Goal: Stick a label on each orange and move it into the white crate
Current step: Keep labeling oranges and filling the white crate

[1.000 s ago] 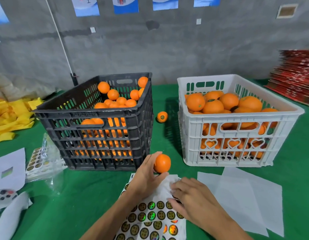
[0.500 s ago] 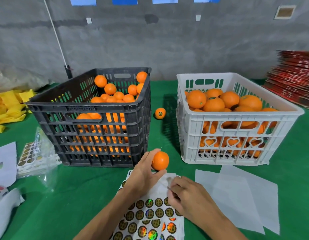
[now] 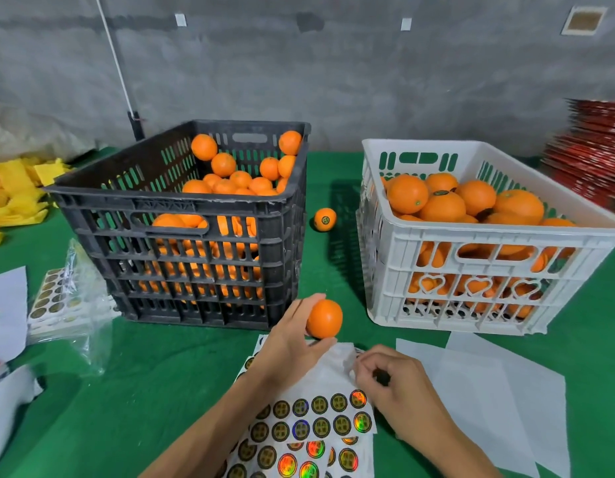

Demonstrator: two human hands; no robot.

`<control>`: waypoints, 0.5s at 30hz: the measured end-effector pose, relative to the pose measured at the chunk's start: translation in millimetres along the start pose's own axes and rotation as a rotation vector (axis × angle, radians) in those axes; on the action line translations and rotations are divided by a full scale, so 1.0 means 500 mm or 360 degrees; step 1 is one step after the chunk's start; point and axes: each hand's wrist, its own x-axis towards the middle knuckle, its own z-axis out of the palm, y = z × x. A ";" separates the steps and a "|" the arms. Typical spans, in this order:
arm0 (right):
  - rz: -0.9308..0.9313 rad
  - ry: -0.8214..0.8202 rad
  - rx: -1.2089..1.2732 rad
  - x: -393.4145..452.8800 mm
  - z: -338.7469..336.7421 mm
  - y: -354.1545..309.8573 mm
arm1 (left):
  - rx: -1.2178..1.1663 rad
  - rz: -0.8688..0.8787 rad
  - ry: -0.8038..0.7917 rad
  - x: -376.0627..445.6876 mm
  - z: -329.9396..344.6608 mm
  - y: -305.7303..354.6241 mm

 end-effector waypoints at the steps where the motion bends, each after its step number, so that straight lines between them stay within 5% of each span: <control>1: 0.0082 0.0071 0.0056 0.005 -0.002 0.004 | -0.0001 0.0011 -0.0004 -0.001 -0.002 0.002; 4: 0.0159 0.0340 0.0023 0.028 -0.010 -0.003 | -0.0029 0.0062 0.0033 -0.005 -0.010 0.014; 10: -0.0380 0.0782 -0.0629 0.092 -0.027 -0.093 | -0.0187 0.0242 0.0220 0.004 -0.043 0.078; 15: -0.0564 0.0955 -0.0547 0.127 -0.068 -0.176 | -0.0245 0.0332 0.0389 0.053 -0.097 0.165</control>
